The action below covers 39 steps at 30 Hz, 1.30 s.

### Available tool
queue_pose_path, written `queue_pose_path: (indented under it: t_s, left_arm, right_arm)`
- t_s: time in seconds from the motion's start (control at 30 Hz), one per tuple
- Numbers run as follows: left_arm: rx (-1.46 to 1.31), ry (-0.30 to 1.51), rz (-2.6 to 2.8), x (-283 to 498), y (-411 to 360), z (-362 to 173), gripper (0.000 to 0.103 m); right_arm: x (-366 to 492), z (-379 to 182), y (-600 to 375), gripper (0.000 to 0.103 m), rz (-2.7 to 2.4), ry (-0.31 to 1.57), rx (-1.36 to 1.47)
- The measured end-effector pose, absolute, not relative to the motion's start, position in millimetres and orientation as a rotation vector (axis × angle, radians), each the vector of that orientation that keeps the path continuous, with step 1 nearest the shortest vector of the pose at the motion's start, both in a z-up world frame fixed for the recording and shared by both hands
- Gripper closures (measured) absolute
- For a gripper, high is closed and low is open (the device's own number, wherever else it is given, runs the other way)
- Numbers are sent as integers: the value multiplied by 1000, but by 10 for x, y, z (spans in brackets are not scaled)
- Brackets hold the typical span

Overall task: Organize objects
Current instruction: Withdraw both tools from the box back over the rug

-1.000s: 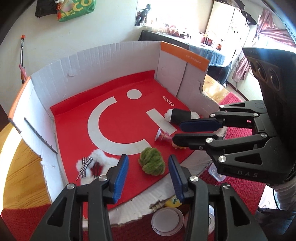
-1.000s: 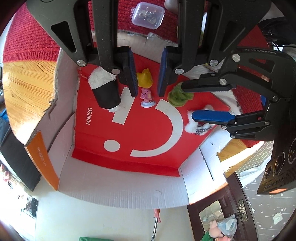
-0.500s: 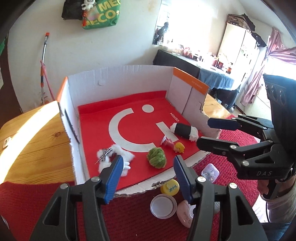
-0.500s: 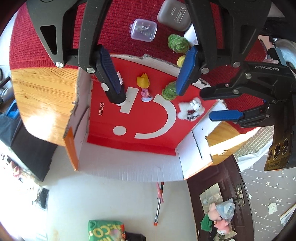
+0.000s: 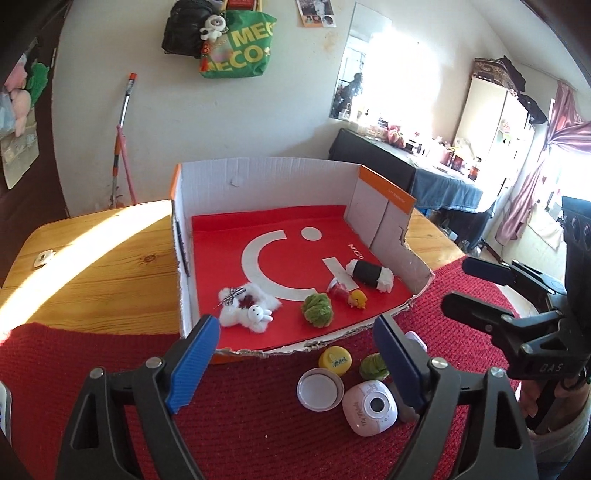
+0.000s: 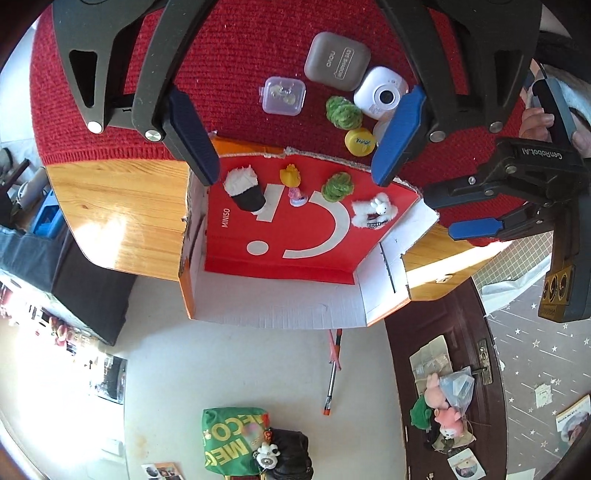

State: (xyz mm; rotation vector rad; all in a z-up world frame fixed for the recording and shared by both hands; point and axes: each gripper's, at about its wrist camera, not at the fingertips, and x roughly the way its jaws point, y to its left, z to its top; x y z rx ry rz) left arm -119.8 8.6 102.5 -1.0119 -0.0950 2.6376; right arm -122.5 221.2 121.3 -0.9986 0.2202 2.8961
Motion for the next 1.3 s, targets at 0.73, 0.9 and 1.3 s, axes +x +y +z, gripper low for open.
queue_pose_path:
  t_s: [0.73, 0.9, 1.3]
  left_arm:
    - [-1148, -84, 2722, -843, 83, 489, 0]
    - [-1189, -73, 2714, -850, 111, 378, 0]
    - [-1211, -87, 2663, -833, 149, 363, 0]
  right_arm:
    - [-911, 599, 2267, 13, 2765, 359, -1091]
    - [-892, 493, 2270, 13, 2749, 377, -1122]
    - [-897, 469, 2242, 13, 2756, 420, -1155]
